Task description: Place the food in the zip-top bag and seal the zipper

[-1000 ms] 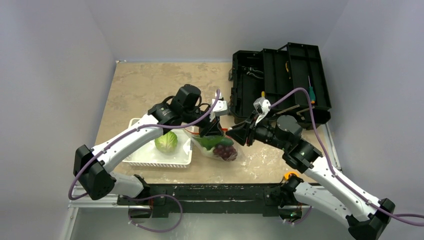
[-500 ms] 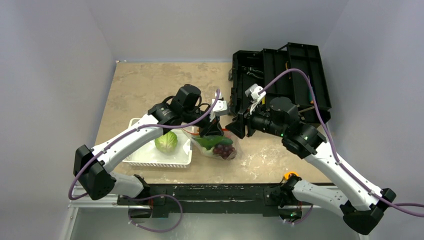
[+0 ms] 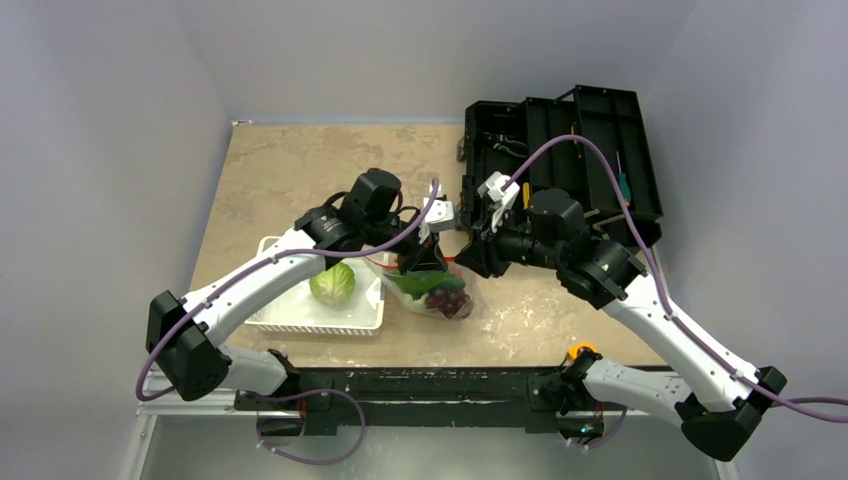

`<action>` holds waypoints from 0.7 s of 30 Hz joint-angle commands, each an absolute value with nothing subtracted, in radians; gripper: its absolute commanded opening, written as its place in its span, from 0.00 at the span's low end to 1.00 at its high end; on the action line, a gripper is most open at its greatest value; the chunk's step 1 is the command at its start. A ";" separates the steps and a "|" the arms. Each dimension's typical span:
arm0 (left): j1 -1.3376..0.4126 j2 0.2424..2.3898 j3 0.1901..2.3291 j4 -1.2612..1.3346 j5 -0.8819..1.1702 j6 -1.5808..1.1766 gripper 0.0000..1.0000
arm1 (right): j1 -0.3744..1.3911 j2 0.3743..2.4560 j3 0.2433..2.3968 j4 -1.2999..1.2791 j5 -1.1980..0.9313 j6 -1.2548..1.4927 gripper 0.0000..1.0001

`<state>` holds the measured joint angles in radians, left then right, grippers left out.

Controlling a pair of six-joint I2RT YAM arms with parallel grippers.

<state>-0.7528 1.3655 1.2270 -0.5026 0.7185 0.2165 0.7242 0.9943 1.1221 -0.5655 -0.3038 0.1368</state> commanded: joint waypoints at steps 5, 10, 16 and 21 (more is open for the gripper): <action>-0.746 1.317 1.269 -0.442 0.781 0.191 0.00 | 0.723 1.018 1.130 -0.516 -0.346 0.132 0.16; -0.746 1.316 1.273 -0.434 0.768 0.184 0.00 | 0.723 1.037 1.132 -0.495 -0.385 0.124 0.11; -0.746 1.306 1.269 -0.422 0.793 0.178 0.00 | 0.724 1.042 1.099 -0.440 -0.390 0.150 0.09; -0.746 1.300 1.269 -0.418 0.807 0.174 0.00 | 0.725 1.061 1.070 -0.380 -0.398 0.181 0.15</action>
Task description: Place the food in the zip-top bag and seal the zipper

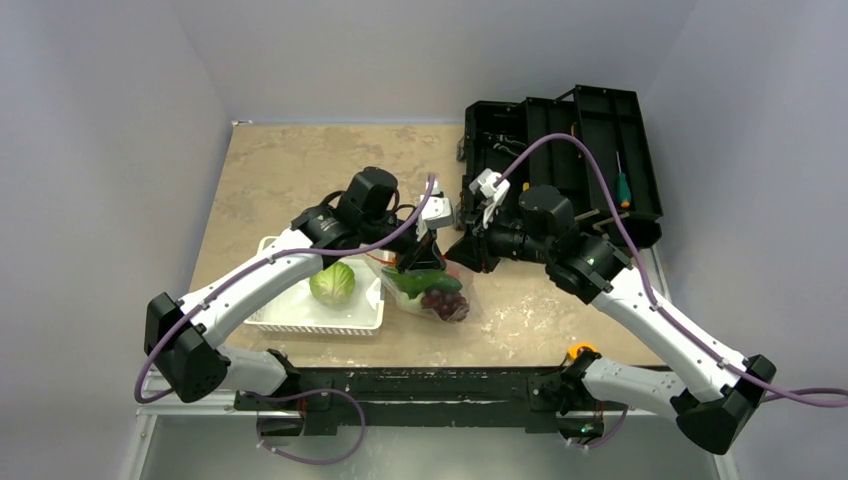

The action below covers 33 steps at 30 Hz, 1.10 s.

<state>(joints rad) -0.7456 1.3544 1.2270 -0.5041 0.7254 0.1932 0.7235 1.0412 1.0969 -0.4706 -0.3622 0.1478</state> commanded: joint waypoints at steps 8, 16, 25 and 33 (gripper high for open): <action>-0.746 1.300 1.267 -0.414 0.812 0.170 0.00 | 0.724 1.038 1.052 -0.339 -0.420 0.205 0.24; -0.746 1.301 1.269 -0.417 0.809 0.171 0.00 | 0.724 0.923 1.060 -0.420 -0.326 0.235 0.48; -0.746 1.300 1.269 -0.422 0.805 0.174 0.00 | 0.724 0.829 1.001 -0.393 -0.270 0.248 0.37; -0.746 1.295 1.268 -0.424 0.805 0.177 0.00 | 0.724 0.836 0.963 -0.351 -0.278 0.253 0.28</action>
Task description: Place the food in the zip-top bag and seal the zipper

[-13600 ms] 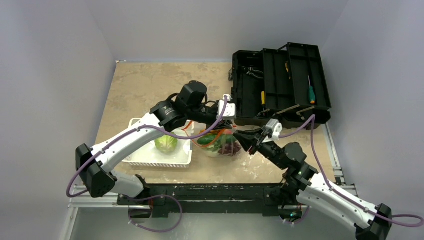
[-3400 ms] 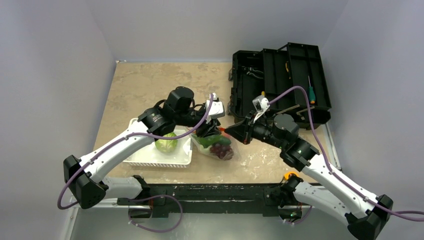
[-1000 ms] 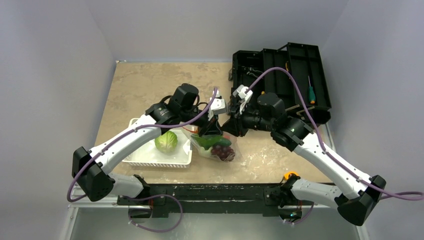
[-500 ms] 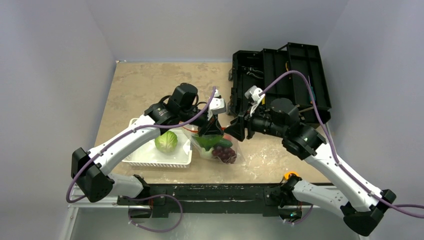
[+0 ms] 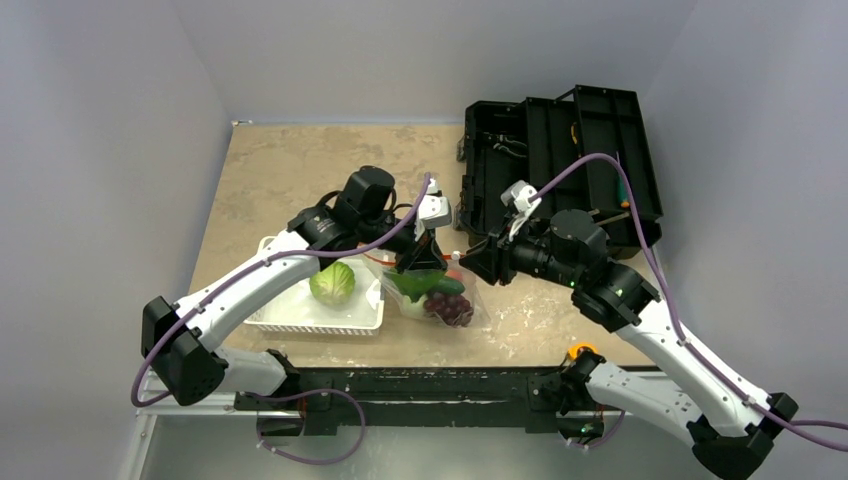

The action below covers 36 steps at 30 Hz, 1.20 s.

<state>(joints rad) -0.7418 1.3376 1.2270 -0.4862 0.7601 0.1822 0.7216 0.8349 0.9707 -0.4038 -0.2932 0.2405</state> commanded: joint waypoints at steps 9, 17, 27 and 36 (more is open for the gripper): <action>-0.746 1.294 1.267 -0.422 0.811 0.177 0.00 | 0.724 0.821 0.943 -0.326 -0.277 0.250 0.16; -0.746 1.297 1.266 -0.421 0.814 0.176 0.00 | 0.724 0.819 0.942 -0.315 -0.288 0.247 0.10; -0.746 1.304 1.277 -0.431 0.835 0.169 0.00 | 0.724 0.813 0.923 -0.291 -0.311 0.212 0.00; -0.746 1.291 1.301 -0.398 0.891 0.057 0.52 | 0.724 0.810 0.844 -0.206 -0.388 0.198 0.00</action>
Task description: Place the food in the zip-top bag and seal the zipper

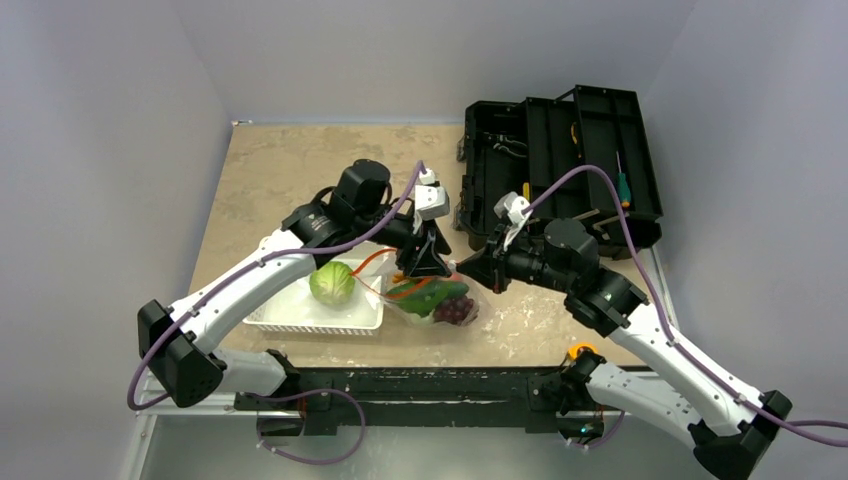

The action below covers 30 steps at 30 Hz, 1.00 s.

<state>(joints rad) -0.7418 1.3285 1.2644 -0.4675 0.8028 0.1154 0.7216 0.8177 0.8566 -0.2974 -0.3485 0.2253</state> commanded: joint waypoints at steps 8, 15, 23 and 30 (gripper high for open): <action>-0.746 1.301 1.293 -0.319 0.921 -0.082 0.66 | 0.724 0.772 0.838 -0.192 -0.391 0.199 0.00; -0.746 1.351 1.319 -0.342 0.936 -0.088 0.55 | 0.724 0.762 0.838 -0.193 -0.393 0.186 0.00; -0.746 1.354 1.329 -0.402 0.901 -0.026 0.49 | 0.724 0.757 0.832 -0.179 -0.368 0.184 0.00; -0.746 1.369 1.343 -0.428 0.914 -0.005 0.23 | 0.723 0.737 0.818 -0.167 -0.328 0.196 0.00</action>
